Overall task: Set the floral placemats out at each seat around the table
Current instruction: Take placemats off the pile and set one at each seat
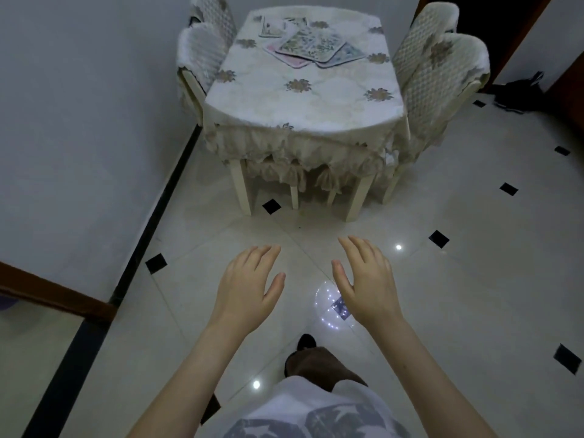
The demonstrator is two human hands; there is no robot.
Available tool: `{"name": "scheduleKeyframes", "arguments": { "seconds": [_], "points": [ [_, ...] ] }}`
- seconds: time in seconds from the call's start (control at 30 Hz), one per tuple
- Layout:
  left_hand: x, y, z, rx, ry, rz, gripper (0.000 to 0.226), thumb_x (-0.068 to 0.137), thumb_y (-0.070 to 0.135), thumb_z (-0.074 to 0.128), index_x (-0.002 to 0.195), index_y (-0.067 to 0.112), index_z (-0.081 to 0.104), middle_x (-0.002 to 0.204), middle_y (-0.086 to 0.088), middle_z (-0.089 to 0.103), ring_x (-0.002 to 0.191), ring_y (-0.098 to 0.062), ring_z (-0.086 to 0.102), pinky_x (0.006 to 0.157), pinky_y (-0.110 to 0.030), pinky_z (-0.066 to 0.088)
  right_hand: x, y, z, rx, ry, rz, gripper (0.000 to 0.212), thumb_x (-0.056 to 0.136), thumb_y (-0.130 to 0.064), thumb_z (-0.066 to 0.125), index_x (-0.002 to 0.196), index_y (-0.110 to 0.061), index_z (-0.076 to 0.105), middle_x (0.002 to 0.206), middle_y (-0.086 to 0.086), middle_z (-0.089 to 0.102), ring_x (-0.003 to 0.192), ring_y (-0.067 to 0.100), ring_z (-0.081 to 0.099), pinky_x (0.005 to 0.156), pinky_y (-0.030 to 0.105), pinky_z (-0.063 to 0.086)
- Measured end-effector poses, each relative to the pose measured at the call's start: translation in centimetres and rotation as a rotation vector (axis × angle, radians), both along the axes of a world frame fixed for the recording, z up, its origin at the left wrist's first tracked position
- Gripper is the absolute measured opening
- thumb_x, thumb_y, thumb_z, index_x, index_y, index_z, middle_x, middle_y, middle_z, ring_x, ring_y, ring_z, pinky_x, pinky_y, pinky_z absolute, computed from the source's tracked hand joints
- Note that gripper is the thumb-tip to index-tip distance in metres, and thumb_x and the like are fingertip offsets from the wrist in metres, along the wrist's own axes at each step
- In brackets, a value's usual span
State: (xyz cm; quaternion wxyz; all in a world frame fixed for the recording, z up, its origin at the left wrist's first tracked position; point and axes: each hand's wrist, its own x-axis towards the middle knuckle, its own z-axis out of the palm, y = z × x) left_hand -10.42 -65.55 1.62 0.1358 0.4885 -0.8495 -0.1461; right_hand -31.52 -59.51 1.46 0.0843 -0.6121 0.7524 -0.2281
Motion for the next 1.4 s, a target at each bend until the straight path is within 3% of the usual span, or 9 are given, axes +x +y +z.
{"name": "scheduleKeyframes", "arguments": {
  "seconds": [0.17, 0.4, 0.73, 0.93, 1.13, 1.4],
  "points": [
    [-4.6, -9.0, 1.8, -0.035, 0.008, 0.005, 0.052, 0.092, 0.042, 0.034, 0.137, 0.017, 0.043, 0.135, 0.001, 0.052, 0.126, -0.019, 0.045, 0.099, -0.037, 0.042, -4.4, -8.7, 1.4, -0.041, -0.008, 0.027, 0.054, 0.092, -0.043, 0.033, 0.135, -0.015, 0.048, 0.137, 0.005, 0.053, 0.130, 0.024, 0.045, 0.104, 0.044, 0.040],
    [-8.9, -18.0, 2.0, -0.035, 0.028, -0.001, 0.052, 0.092, 0.041, 0.036, 0.136, 0.014, 0.046, 0.134, -0.002, 0.054, 0.125, -0.021, 0.047, 0.101, -0.037, 0.041, -8.2, -18.2, 1.3, -0.042, 0.002, 0.049, 0.046, 0.093, -0.034, 0.046, 0.133, -0.011, 0.051, 0.134, 0.008, 0.056, 0.127, 0.027, 0.048, 0.103, 0.044, 0.042],
    [-11.8, -33.1, -1.6, 0.016, 0.007, -0.045, 0.052, 0.093, 0.043, 0.033, 0.138, 0.018, 0.041, 0.136, 0.000, 0.051, 0.130, -0.020, 0.042, 0.105, -0.038, 0.039, -10.4, -32.4, -1.8, 0.020, 0.016, 0.011, 0.045, 0.095, -0.033, 0.048, 0.135, -0.013, 0.049, 0.137, 0.006, 0.053, 0.131, 0.025, 0.044, 0.104, 0.044, 0.040],
    [-13.0, -45.4, 0.6, -0.051, 0.051, -0.105, 0.049, 0.093, 0.040, 0.036, 0.136, 0.019, 0.044, 0.131, 0.000, 0.054, 0.124, -0.020, 0.046, 0.100, -0.037, 0.041, -11.3, -43.4, 0.4, -0.012, 0.045, -0.061, 0.044, 0.094, -0.030, 0.050, 0.133, -0.011, 0.051, 0.134, 0.009, 0.055, 0.128, 0.027, 0.046, 0.102, 0.046, 0.041],
    [-14.7, -55.6, 2.7, -0.049, 0.033, -0.138, 0.053, 0.092, 0.039, 0.036, 0.138, 0.014, 0.044, 0.137, -0.006, 0.052, 0.129, -0.025, 0.042, 0.106, -0.043, 0.036, -12.9, -52.3, 2.6, -0.054, 0.062, -0.120, 0.045, 0.094, -0.030, 0.047, 0.133, -0.009, 0.050, 0.134, 0.011, 0.055, 0.128, 0.029, 0.047, 0.103, 0.047, 0.040],
    [-18.1, -62.0, 0.8, 0.013, 0.018, -0.140, 0.054, 0.092, 0.040, 0.034, 0.139, 0.015, 0.042, 0.136, -0.005, 0.052, 0.129, -0.024, 0.042, 0.106, -0.041, 0.036, -15.2, -59.0, 0.7, 0.032, 0.055, -0.134, 0.052, 0.092, -0.041, 0.033, 0.132, -0.012, 0.051, 0.135, 0.009, 0.055, 0.127, 0.028, 0.047, 0.102, 0.045, 0.041]
  ]
}}
